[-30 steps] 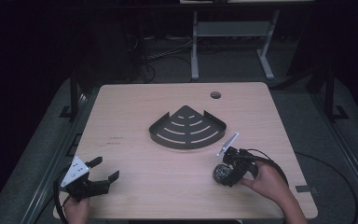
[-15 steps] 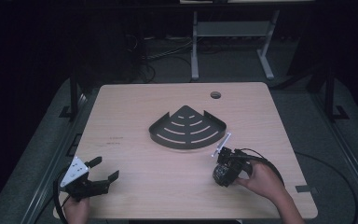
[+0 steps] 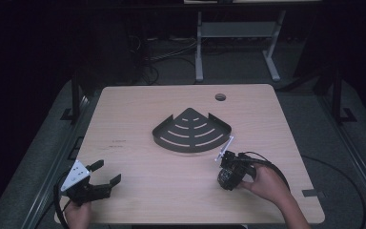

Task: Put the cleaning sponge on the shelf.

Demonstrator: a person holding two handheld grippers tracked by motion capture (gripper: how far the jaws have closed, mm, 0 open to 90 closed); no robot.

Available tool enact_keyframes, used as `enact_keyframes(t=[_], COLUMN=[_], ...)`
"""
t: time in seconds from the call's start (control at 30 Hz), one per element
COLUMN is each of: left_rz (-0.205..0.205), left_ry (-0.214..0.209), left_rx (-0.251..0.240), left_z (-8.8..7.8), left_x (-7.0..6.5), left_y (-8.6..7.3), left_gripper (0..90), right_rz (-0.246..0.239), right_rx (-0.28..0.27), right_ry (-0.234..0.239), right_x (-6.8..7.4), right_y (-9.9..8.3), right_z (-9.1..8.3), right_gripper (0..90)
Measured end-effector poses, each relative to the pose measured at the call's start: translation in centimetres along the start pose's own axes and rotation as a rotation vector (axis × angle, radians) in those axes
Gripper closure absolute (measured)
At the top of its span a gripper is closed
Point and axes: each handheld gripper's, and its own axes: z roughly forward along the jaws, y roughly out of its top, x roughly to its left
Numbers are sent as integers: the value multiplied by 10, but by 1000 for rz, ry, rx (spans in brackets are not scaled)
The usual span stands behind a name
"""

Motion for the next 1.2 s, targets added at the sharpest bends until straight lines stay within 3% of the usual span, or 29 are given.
enact_keyframes(t=[0.27,0.83,1.2], left_rz=[-5,-7,-3], left_ry=[0,2,3], left_rx=[-2,-7,-8], left_z=[0,-1,-1], left_x=[0,0,-1], left_y=[0,0,1], left_gripper=[135,135,135], right_rz=[-13,-24,-26], right_rx=[-1,-28,-63], right_ry=[-2,26,38], right_x=[2,2,-5], right_y=[1,4,15], right_z=[0,-11,-28], right_gripper=[319,329,328])
